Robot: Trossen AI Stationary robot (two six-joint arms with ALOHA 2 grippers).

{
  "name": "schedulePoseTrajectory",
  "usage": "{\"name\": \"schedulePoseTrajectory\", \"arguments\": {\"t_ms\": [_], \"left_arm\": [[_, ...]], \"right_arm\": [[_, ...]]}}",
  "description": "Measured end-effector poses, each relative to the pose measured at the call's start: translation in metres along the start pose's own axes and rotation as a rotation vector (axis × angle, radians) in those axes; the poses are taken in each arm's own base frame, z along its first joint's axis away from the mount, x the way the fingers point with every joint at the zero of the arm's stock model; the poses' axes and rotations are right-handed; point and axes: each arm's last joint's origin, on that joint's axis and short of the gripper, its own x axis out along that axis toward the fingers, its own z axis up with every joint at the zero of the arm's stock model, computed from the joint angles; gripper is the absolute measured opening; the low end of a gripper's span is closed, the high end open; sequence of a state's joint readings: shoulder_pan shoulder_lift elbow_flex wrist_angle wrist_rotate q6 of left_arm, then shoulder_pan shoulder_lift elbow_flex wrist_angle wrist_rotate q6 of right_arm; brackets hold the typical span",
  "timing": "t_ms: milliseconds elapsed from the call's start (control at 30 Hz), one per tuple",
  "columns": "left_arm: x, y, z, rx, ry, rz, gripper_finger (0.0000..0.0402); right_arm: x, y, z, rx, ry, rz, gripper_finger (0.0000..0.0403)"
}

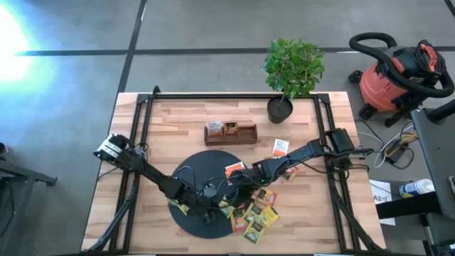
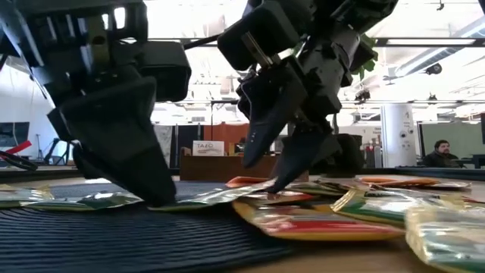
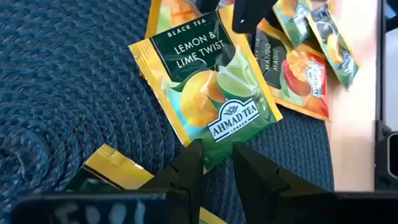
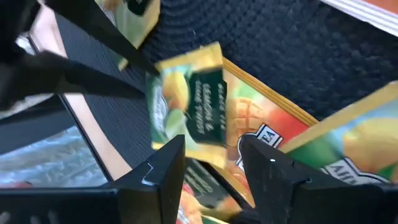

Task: Pick & Place Tea
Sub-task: Put the yellow tea bag into the right section of the brown wooden organizer

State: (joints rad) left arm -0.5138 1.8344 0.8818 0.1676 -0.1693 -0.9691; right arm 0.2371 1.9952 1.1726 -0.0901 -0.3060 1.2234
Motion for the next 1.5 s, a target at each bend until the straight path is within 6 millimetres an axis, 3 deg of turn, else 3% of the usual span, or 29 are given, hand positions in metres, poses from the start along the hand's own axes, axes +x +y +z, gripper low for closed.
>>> {"name": "schedulePoseTrajectory", "arguments": {"t_ms": [367, 733, 933, 1067, 1300, 1500], "left_arm": [[0.005, 0.004, 0.004, -0.013, -0.095, 0.05, 0.009], [0.006, 0.008, 0.008, -0.021, -0.12, 0.074, 0.009], [0.0, 0.006, 0.009, -0.02, -0.122, 0.07, 0.009], [-0.009, 0.002, 0.005, -0.045, -0.096, 0.085, 0.009], [-0.036, -0.007, -0.007, -0.088, -0.118, 0.163, 0.009], [-0.057, -0.017, -0.003, -0.141, -0.198, 0.136, 0.009]], "right_arm": [[-0.002, 0.002, 0.0, -0.022, 0.005, 0.009, 0.0138], [-0.003, 0.002, 0.0, -0.073, 0.004, 0.011, 0.0047], [-0.016, 0.009, 0.0, -0.141, -0.047, 0.014, 0.001], [-0.041, 0.015, -0.003, -0.234, -0.121, -0.048, 0.0009], [-0.117, 0.019, -0.004, -0.463, -0.357, -0.288, 0.0009], [-0.183, -0.005, 0.021, -0.6, -0.427, -0.523, 0.0009]]}}
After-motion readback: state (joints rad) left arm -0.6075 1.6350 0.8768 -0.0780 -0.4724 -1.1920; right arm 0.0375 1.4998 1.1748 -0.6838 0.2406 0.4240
